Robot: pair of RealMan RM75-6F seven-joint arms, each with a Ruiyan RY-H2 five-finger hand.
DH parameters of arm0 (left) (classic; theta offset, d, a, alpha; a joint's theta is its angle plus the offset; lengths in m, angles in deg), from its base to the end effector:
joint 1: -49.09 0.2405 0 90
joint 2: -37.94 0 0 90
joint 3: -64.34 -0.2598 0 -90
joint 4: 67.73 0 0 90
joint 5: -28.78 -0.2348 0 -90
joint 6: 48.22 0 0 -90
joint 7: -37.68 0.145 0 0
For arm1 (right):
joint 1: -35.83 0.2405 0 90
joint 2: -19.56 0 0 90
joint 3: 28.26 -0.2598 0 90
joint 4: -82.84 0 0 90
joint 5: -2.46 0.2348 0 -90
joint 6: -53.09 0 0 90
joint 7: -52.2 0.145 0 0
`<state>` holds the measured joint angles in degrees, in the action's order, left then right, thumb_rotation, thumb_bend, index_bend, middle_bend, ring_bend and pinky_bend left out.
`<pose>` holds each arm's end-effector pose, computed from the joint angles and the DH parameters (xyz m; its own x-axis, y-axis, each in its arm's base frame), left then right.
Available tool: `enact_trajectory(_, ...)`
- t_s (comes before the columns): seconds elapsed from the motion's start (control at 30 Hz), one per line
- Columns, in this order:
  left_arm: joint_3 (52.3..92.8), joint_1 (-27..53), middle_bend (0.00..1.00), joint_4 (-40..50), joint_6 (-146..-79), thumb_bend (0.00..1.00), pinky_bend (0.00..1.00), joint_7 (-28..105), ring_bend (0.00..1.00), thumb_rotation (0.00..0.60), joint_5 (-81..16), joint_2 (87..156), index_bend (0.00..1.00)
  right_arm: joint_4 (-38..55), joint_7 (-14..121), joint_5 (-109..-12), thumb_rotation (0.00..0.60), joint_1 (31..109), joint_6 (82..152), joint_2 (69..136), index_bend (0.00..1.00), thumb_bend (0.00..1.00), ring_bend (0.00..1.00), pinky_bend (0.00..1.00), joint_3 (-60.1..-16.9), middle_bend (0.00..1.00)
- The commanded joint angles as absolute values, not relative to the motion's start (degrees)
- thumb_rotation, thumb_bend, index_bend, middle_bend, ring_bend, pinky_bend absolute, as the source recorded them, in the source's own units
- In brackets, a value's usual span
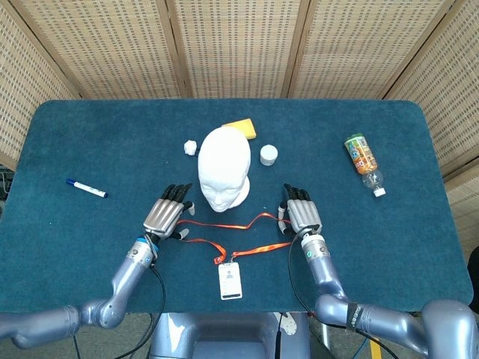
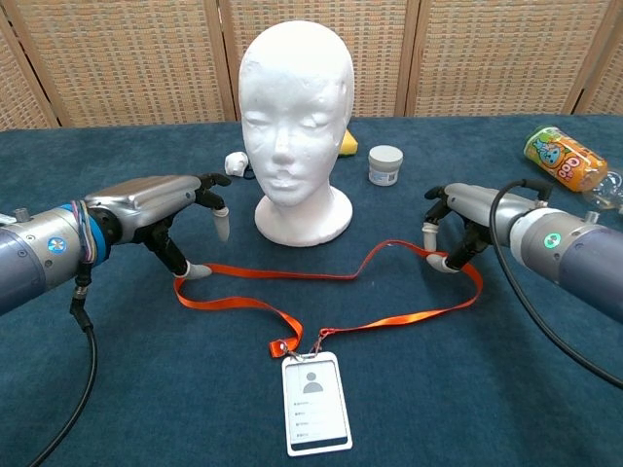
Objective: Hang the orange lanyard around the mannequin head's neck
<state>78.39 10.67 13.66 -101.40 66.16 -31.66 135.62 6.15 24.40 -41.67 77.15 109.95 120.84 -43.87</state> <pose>-0.1466 0.3372 -0.0815 0.4314 0.3081 0.8479 0.8872 -0.3156 -0.3366 -0.1655 -0.3562 -0.0885 0.2783 -0.3563 0.8920 -0.9592 -0.0546 0.2775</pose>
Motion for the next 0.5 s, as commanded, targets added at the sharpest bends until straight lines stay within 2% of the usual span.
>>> enact_trajectory(0.03, 78.1, 10.1, 0.00, 11.6, -100.6, 0.26, 0.00, 64.8, 0.00, 0.600, -30.7, 136.8, 0.46, 6.5, 24.5, -41.7, 0.600, 77.3, 109.7, 121.1, 0.68, 0.43, 0.00, 0.00, -43.7, 0.00)
enact_trajectory(0.2, 77.9, 9.1, 0.00, 7.6, -99.9, 0.31, 0.00, 62.6, 0.00, 0.600, -30.1, 138.8, 0.49, 6.9, 25.0, -41.9, 0.600, 77.4, 109.4, 121.3, 0.68, 0.43, 0.00, 0.00, -43.5, 0.00)
enact_trajectory(0.33, 77.6, 8.4, 0.00, 5.4, -99.3, 0.39, 0.00, 62.2, 0.00, 0.600, -29.3, 140.3, 0.50, 7.2, 25.3, -41.8, 0.600, 77.4, 109.2, 121.3, 0.69, 0.43, 0.00, 0.00, -43.4, 0.00)
enact_trajectory(0.5, 77.4, 7.6, 0.00, 3.5, -99.3, 0.39, 0.00, 62.4, 0.00, 0.600, -28.4, 141.9, 0.50, 7.3, 25.4, -41.9, 0.600, 77.5, 109.2, 121.2, 0.69, 0.43, 0.00, 0.00, -43.3, 0.00)
